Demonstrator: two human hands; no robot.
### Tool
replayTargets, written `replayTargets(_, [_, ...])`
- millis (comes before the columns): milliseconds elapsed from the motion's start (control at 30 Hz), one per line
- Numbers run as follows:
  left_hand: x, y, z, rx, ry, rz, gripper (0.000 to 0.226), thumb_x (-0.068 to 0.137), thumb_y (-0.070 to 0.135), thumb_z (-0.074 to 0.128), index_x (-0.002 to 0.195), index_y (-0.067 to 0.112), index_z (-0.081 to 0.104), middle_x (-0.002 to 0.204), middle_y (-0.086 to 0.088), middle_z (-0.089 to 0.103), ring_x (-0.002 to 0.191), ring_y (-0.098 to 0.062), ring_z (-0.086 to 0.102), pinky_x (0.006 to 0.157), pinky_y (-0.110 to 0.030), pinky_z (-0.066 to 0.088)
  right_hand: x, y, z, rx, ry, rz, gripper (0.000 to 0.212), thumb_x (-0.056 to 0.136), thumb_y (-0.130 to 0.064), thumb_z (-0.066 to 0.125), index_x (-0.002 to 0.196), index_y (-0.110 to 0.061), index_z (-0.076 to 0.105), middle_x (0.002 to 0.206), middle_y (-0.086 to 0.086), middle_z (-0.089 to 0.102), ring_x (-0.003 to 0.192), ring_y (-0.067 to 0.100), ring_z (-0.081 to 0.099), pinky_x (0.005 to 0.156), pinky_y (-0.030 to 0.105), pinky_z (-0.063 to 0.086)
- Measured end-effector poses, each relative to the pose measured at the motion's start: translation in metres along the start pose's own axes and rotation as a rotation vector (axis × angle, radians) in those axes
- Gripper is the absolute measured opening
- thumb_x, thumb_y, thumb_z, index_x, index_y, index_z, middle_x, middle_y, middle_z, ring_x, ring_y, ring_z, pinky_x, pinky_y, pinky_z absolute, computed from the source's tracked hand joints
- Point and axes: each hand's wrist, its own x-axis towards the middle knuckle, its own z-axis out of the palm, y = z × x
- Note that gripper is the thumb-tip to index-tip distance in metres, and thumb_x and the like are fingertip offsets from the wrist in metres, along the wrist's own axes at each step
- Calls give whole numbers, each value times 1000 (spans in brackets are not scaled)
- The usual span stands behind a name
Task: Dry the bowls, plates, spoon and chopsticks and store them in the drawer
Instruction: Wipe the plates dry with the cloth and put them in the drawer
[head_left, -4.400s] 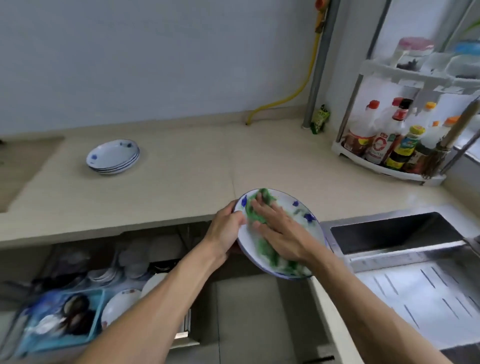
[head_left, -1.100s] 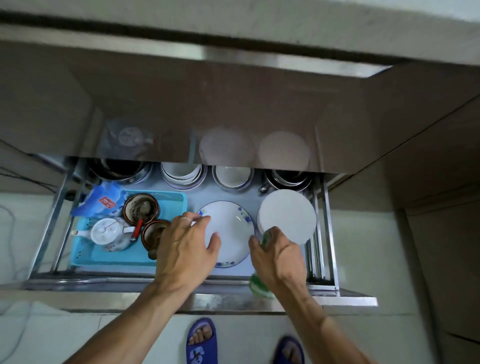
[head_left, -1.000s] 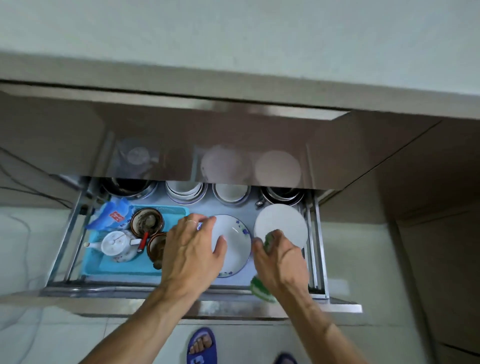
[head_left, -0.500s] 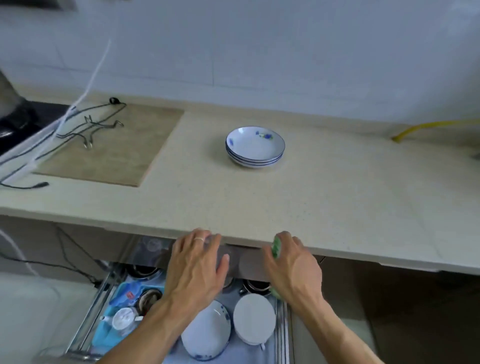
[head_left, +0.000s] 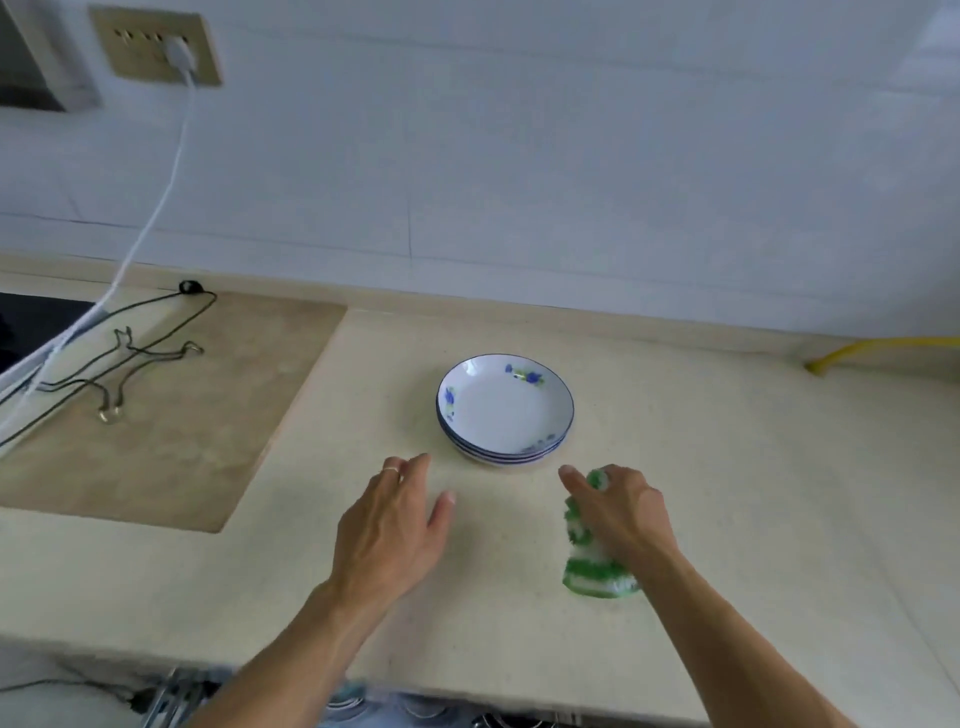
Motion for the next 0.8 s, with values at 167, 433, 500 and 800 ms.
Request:
replayTargets(167, [85,0,17,-86,-81,-92,40,100,42,47,133,22,43,119,0,49,99,-25,61,70,-30,39,67,-20,12,-41,7,38,53,88,-61,57,101,-10,63,90,6,62,72,18,55,56,27,36])
replayTargets(433, [155,-10,43,-226,-233,-271,42,88,41,63,118,14,50,115,-2,52,97,-25,56,78,-34,46,115,-31,31,-155,-46,135,56,82,-60,67,107,-11,59,95,7,64,85,25,64,66,31,50])
replayTargets(500, [161,-13,50,-264,-246,-258,36,83,34,65,112,15,55,109,-2,57,93,-22,57,74,-32,47,120,-29,31,-142,-61,144,48,82,-51,72,104,-11,58,91,6,63,83,25,64,66,31,52])
replayTargets(800, [158,-7,57,-265,-279,-262,25,76,21,59,100,14,58,99,-7,62,80,-24,60,57,-26,41,112,-32,20,-290,-66,147,52,81,-56,69,109,-14,57,93,3,63,84,22,64,67,32,53])
